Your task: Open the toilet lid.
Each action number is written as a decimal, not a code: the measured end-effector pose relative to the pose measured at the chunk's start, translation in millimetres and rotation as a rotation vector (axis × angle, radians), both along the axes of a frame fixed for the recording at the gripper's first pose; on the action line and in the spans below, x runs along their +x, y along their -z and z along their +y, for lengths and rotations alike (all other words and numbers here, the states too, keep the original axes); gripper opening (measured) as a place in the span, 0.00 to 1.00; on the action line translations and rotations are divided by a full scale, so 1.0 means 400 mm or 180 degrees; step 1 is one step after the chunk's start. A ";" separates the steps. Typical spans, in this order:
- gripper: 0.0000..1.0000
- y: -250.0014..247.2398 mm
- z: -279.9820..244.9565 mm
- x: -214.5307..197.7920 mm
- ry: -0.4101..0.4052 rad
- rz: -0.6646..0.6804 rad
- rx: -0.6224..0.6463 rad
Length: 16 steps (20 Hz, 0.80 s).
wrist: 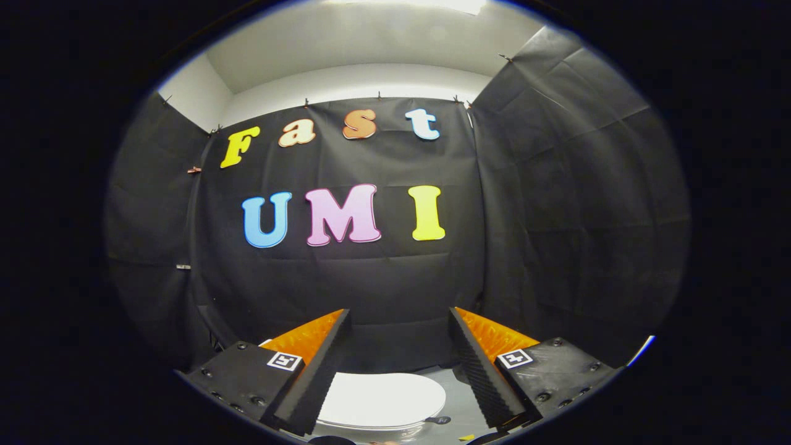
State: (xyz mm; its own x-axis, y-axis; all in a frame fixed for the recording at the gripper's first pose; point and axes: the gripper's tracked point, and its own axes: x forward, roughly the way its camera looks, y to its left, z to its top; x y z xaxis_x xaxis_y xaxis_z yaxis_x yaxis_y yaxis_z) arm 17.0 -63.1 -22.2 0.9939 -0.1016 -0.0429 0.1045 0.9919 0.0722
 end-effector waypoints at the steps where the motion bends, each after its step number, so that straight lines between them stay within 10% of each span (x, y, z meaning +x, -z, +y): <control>1: 0.99 0.011 -0.021 0.010 0.0032 0.0014 0.0058; 16: 0.99 0.466 -0.319 0.166 0.0447 0.0889 0.1150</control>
